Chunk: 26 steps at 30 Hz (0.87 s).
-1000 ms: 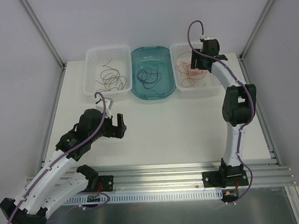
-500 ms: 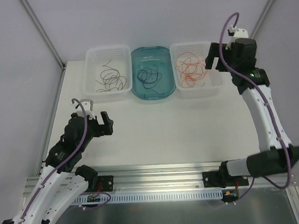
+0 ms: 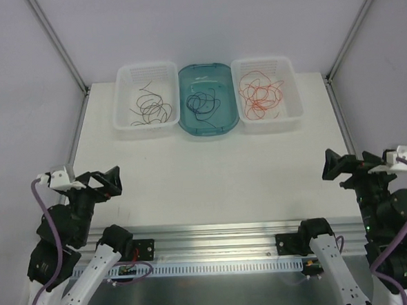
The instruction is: Untangle the cables
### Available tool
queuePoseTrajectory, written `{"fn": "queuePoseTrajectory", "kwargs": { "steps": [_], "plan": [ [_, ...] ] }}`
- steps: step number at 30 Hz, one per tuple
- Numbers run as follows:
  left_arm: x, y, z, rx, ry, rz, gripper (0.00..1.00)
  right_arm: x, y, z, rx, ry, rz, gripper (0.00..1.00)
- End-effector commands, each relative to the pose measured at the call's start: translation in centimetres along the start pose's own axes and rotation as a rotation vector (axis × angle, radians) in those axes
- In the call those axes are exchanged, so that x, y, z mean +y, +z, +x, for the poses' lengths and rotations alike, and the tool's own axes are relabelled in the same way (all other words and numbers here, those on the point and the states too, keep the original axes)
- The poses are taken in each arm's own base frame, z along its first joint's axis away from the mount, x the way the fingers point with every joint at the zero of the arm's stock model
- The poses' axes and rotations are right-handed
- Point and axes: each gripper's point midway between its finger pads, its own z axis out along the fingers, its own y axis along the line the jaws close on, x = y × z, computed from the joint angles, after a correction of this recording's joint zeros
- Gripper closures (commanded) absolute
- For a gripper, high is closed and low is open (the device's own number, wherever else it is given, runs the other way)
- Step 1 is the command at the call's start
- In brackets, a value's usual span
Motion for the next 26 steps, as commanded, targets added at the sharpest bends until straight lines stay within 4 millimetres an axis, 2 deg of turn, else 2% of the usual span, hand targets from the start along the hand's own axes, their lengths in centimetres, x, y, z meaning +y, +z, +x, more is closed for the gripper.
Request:
{"fn": "queuePoseTrajectory", "kwargs": {
  "steps": [1, 3, 4, 7, 9, 14, 26],
  "plan": [
    [2.2, -2.1, -0.6, -0.053, 0.008, -0.056, 0.01, -1.9, -1.8, 4.0, 0.075, -0.047, 0.063, 0.00],
    [2.9, -3.2, -0.3, -0.072, -0.010, -0.053, 0.01, -2.4, -3.3, 4.8, 0.037, -0.035, 0.069, 0.00],
    [3.2, -3.6, -0.1, -0.080, -0.020, -0.052, 0.01, -2.4, -3.2, 6.0, 0.048, -0.025, 0.070, 0.00],
    [4.0, -4.7, 0.5, -0.105, -0.053, -0.050, 0.01, -2.4, -4.2, 7.6, 0.019, -0.006, 0.049, 0.00],
    [4.5, -5.2, 0.7, -0.128, -0.086, -0.055, 0.01, -2.7, -5.2, 7.7, -0.033, 0.011, 0.054, 0.03],
    [4.9, -5.3, 1.0, -0.127, -0.117, -0.077, 0.01, -3.6, -5.0, 8.8, -0.052, 0.030, 0.102, 0.03],
    [5.4, -5.2, 1.1, -0.132, -0.142, -0.113, 0.01, -3.4, -4.3, 9.8, -0.032, 0.019, 0.088, 0.03]
  ]
}}
